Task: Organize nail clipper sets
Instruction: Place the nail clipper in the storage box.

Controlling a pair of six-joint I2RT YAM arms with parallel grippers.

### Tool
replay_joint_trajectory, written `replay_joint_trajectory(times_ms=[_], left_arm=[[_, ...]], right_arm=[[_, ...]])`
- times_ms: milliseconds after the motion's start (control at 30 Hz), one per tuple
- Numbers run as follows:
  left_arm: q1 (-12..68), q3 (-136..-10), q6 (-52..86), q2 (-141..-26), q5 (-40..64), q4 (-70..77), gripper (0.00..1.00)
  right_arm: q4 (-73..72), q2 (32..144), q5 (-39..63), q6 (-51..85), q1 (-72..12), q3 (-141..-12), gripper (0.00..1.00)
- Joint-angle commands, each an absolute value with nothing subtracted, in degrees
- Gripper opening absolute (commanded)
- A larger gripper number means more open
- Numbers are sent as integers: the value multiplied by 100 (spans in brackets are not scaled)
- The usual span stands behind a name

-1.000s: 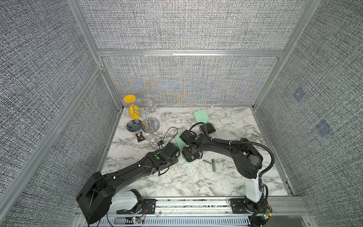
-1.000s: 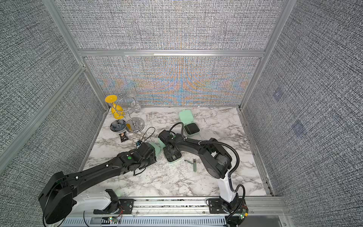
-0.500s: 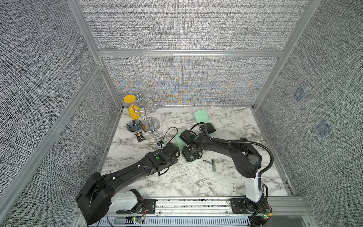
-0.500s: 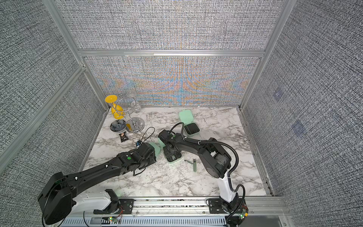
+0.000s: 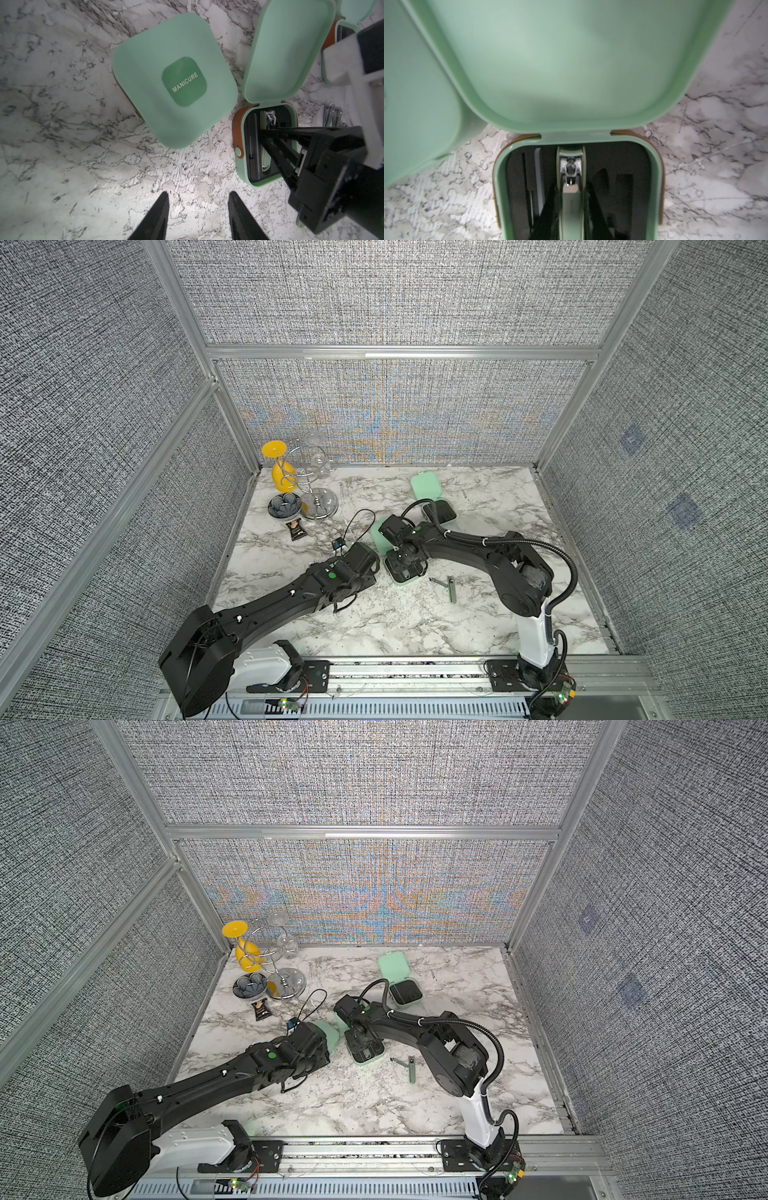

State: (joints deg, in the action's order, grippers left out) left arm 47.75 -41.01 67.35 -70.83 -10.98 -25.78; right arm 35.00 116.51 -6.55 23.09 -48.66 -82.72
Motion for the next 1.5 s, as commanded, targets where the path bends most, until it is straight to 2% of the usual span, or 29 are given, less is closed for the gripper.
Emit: replay_joint_trajectory(times_ms=[0,133,400,500,633,700,1467], left_arm=[[4766,-4087,6696,-7067,-1160,-2610,49],[4770,-4070,6695,-7018,-1167,-2629,49],[4764,-4006,6715,-6932,-1204,-2648,49],[4766,-4008,6710,-6935,-1200,-2633,49],[4765,-4017,6710,-6962,-1190,-2621,49],[4772,-4017,6704,-6967,-1195,-2624,49],[4757,-4041,6694,-6953,-1222,-2664,49]], right_arm=[[4107,11735,-439,2347,-4878,-8332,27],[4256,11700,-466,2314,-4878,-8561,38],[4438,11499,-499,2255,-4878,-8812,41],[4447,11499,-514,2241,-4874,-8915,37],[4447,11681,-432,2215,-4853,-9131,17],[4440,11797,-380,2215,-4851,-9217,13],[4386,12138,-280,2197,-4720,-9423,11]])
